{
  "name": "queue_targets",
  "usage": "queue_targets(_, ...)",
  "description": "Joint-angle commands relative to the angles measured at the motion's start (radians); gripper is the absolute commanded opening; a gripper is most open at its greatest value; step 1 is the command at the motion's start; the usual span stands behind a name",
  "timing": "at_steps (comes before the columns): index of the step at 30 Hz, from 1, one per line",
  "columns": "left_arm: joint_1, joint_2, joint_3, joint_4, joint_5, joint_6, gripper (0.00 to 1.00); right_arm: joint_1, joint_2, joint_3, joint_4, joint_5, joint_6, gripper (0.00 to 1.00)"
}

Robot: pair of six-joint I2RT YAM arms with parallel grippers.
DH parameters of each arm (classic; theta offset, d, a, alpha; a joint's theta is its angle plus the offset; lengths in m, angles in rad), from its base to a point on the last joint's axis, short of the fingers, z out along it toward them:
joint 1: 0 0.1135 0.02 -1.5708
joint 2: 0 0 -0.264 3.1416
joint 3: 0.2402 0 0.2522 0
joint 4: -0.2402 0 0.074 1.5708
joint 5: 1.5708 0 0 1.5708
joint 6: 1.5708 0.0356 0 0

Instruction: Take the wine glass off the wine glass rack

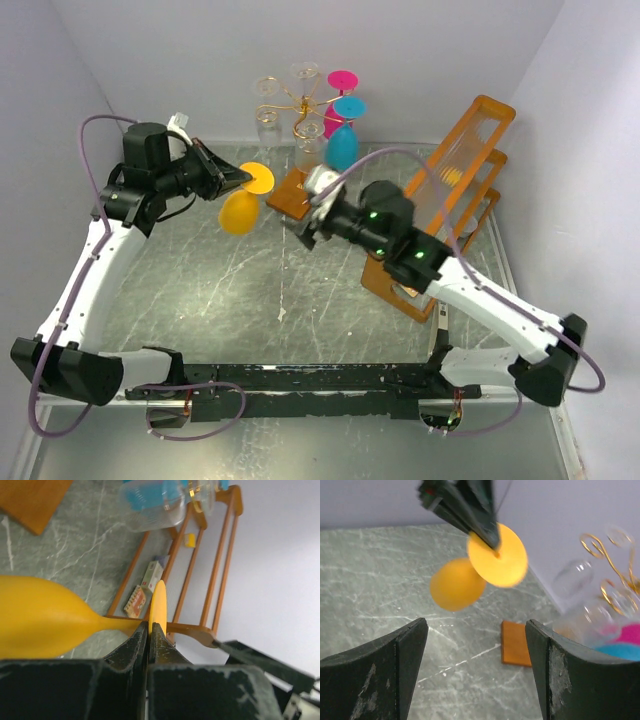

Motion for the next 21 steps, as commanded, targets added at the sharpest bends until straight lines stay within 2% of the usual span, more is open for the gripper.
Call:
queue_targets(1,0.007,-0.008,-0.015,-0.094,0.025,0.069,0.07,0.173,0.110,0.022,0.100,0.248,-0.321,0.79)
queue_targets(4,0.010,-0.021,-0.017,-0.143,0.007,0.093,0.07,0.222,0.191,0.035,0.093,0.276,-0.426,0.79)
queue_targets(9,0.019,-0.052,-0.067,-0.153,0.021,0.103,0.07,0.253,0.243,-0.030,0.243,0.344,-0.541,0.78)
queue_targets(12,0.020,-0.061,-0.075,-0.175,0.010,0.114,0.07,0.260,0.248,-0.056,0.295,0.370,-0.568,0.75)
queue_targets(18,0.026,-0.073,-0.087,-0.190,0.019,0.128,0.07,0.260,0.248,-0.111,0.413,0.355,-0.599,0.75)
queue_targets(21,0.029,-0.073,-0.098,-0.201,0.035,0.133,0.07,0.260,0.266,-0.119,0.461,0.344,-0.598,0.69)
